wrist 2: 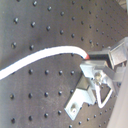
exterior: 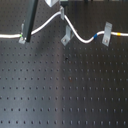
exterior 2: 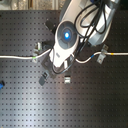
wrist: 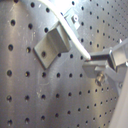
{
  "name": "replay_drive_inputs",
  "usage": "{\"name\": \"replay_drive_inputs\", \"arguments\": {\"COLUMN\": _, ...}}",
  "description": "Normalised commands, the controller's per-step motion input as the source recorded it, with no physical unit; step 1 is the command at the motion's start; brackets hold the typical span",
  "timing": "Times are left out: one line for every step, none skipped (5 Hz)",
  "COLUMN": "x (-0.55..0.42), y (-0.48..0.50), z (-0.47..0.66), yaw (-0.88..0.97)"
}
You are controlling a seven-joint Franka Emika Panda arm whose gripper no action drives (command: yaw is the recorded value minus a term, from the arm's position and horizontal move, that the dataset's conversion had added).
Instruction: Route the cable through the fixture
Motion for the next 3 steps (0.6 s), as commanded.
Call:
{"name": "replay_drive_inputs", "arguments": {"x": 0.165, "y": 0.177, "z": 0.34, "yaw": 0.21}}
{"name": "replay_drive_inputs", "arguments": {"x": 0.153, "y": 0.146, "z": 0.46, "yaw": 0.12}}
{"name": "replay_drive_inputs", "arguments": {"x": 0.117, "y": 0.065, "z": 0.40, "yaw": 0.09}}
